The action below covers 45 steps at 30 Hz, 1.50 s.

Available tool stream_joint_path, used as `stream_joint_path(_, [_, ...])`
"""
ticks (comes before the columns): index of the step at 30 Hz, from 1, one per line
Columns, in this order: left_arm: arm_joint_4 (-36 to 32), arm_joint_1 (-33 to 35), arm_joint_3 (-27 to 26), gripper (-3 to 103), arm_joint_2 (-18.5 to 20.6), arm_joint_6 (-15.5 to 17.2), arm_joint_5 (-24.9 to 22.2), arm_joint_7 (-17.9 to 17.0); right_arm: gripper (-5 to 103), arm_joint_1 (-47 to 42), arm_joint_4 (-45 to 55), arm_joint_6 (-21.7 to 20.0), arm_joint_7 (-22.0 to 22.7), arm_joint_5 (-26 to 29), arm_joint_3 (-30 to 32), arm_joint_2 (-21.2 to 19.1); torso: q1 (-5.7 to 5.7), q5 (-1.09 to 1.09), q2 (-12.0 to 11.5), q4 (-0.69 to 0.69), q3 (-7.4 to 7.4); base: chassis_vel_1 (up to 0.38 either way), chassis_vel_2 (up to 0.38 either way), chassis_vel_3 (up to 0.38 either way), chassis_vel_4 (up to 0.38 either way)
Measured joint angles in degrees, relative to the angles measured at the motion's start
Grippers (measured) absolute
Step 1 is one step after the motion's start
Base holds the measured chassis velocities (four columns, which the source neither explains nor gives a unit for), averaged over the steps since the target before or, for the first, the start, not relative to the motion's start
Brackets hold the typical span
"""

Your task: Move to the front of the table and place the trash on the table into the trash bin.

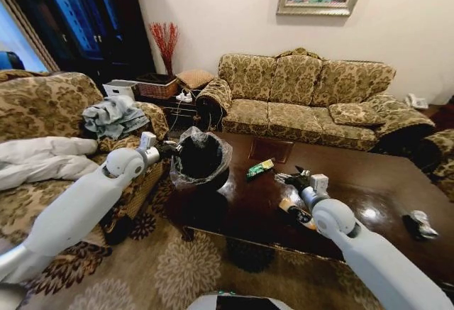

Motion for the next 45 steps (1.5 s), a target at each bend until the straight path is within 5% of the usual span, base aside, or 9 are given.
stream_joint_path(8, [-0.4, 0.0, -0.1, 2, 2.0, -0.4, -0.7, -0.1, 100, 2.0, -2.7, 0.0, 1.8, 2.8, -1.6, 3.3, 0.01, 0.01, 0.0, -0.03, 0.01, -0.076, 0.054, 0.075, -0.062])
stream_joint_path(14, [-0.5, -0.7, -0.3, 2, 2.9, -0.4, -1.8, -1.3, 100, 6.3, -14.3, 2.8, 4.7, 5.8, -3.5, 12.5, -0.1, -0.01, 0.0, 0.0, -0.04, 0.0, 0.0, 0.0, 0.0])
stream_joint_path(27, [-1.5, -0.1, -0.2, 2, 4.2, -0.1, -2.1, -2.0, 100, 21.9, -38.3, 6.9, 9.9, 3.4, -9.3, 28.6, -0.04, 0.0, 0.0, 0.0, -0.01, 0.0, 0.0, 0.0, 0.0])
stream_joint_path(34, [-0.9, -0.2, -0.3, 2, 4.4, 0.0, -2.0, -2.1, 100, 26.9, -46.7, 5.6, 14.0, 5.6, -9.1, 33.7, -0.03, 0.0, 0.0, 0.02, -0.01, 0.0, 0.0, 0.0, 0.0])
stream_joint_path(45, [0.2, -0.3, -0.1, 2, 3.7, -0.1, -1.4, -2.2, 100, 27.4, -52.7, 4.7, 16.6, 6.4, -7.5, 35.7, -0.04, 0.01, 0.0, -0.01, -0.02, 0.0, 0.0, 0.0, 0.0])
